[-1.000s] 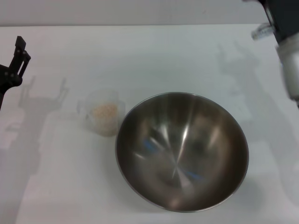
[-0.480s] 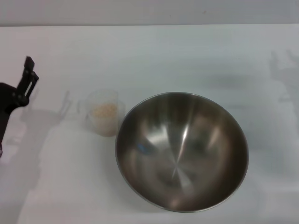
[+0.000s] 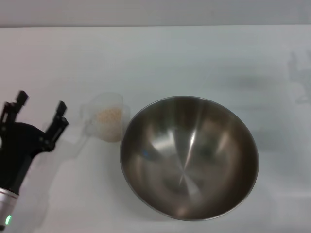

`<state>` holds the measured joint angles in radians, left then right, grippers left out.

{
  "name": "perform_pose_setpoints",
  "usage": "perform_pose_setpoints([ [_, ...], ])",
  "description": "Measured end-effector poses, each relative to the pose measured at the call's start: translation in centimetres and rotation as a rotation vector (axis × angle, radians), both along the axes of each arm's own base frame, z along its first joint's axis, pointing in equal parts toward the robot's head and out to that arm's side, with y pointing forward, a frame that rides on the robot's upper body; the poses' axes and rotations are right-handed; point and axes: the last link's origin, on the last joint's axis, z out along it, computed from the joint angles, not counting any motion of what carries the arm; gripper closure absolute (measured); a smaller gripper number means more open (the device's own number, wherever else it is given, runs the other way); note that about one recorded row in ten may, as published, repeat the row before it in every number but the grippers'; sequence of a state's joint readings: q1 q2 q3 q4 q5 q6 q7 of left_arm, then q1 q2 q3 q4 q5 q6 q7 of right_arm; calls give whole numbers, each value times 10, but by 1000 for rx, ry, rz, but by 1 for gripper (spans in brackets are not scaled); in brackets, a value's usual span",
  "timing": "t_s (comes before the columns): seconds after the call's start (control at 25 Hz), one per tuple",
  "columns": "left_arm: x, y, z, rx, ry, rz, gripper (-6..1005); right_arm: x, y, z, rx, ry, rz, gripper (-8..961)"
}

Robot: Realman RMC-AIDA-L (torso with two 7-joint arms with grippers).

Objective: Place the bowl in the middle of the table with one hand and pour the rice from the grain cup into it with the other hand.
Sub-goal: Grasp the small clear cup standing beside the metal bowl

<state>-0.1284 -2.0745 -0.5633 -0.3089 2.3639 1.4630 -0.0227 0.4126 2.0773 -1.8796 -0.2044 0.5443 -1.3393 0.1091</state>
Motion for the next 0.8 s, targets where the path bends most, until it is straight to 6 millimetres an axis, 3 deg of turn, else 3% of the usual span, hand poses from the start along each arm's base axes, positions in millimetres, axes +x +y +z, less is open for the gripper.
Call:
perform_pose_setpoints([
  [0.32, -4, 0, -15, -87, 31, 35, 252, -3, 5, 0, -7, -8, 5, 529],
  [0.8, -7, 22, -30, -174, 97, 87, 259, -3, 5, -1, -8, -10, 6, 530],
])
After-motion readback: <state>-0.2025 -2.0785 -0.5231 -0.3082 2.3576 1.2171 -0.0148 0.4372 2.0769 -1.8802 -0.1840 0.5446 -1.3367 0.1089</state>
